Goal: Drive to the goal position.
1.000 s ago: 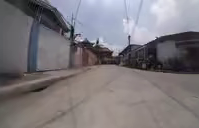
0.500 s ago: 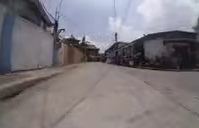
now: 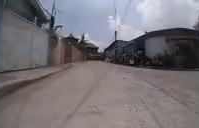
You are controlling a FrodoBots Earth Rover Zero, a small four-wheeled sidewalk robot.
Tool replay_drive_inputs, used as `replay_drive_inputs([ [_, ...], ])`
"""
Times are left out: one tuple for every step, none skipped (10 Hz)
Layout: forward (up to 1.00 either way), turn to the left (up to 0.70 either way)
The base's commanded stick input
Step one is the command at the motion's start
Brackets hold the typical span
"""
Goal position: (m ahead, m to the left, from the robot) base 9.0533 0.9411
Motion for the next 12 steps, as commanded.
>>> replay_drive_inputs([
  [1.0,0.0],
  [1.0,0.0],
  [1.0,0.0],
  [1.0,0.0],
  [1.0,0.0],
  [1.0,0.0],
  [1.0,0.0],
  [1.0,0.0],
  [1.0,0.0],
  [1.0,0.0],
  [1.0,0.0],
  [1.0,0.0],
])
